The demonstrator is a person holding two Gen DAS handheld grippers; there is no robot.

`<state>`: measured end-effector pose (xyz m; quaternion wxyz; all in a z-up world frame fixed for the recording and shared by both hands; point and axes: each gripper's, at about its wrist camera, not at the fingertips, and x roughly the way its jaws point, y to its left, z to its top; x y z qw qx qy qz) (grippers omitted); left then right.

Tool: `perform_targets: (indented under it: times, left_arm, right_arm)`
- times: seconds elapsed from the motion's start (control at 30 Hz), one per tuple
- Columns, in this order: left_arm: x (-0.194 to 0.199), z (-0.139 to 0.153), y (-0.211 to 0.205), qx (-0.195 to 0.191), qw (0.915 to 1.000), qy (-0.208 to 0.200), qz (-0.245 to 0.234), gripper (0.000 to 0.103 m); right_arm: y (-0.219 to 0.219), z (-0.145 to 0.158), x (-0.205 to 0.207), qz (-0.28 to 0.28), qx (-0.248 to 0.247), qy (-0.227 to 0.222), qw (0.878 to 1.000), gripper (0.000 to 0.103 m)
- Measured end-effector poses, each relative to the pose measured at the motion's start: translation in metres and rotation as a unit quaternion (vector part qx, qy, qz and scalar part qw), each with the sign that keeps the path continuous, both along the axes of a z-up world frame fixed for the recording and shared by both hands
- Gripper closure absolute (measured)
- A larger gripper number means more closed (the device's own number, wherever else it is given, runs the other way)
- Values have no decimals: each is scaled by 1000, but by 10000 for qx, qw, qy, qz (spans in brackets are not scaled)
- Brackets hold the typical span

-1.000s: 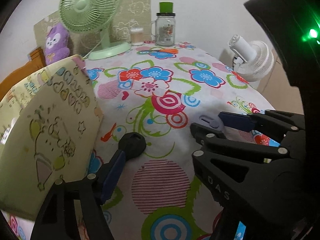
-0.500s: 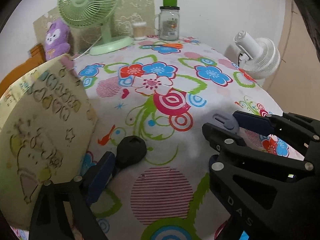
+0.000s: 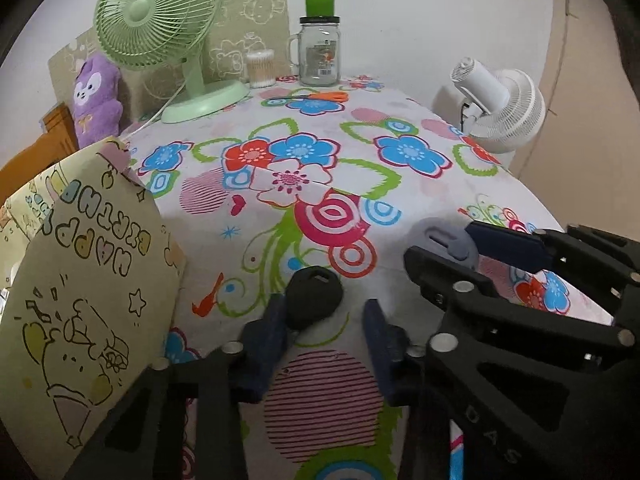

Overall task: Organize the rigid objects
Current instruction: 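Grasp the lavender round case with the right tool while the left tool grasps the black key fob, then carry the lavender case in the right tool while the left tool carries the key fob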

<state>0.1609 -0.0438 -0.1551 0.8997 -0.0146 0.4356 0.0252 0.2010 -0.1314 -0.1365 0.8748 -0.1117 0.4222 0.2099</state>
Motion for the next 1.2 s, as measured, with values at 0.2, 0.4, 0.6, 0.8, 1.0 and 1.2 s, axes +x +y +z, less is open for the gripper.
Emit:
perform_targets:
  times: [0.2,0.4,0.6,0.8,1.0,1.2]
  left_arm:
    - [1,2,-2,-89,9998,70,-160,92]
    - [-5,3,-7,-100,9995,111,-291,96]
    - [-13,2,-13,-217,9988,221,-370,103]
    - [-13,2,-12,-162,9995,176,-202,83]
    - [0,4,-12,10,10000,45,-82,53]
    - [15,-2,-10,-73,9999,131,-81,58]
  right_arm:
    - [-5,0,0,-109,138,88,9998,59]
    - [-9,1,-5,-146,128,109,9998,59]
    - [-13,3,-15,-186,119,90,9997,59]
    - [-21,2,-19,-248,204,138,9994,59]
    - [-26,7,-11,-286,218,102,9993,59]
    - [-27,6,1,-334,266,136,9990,59]
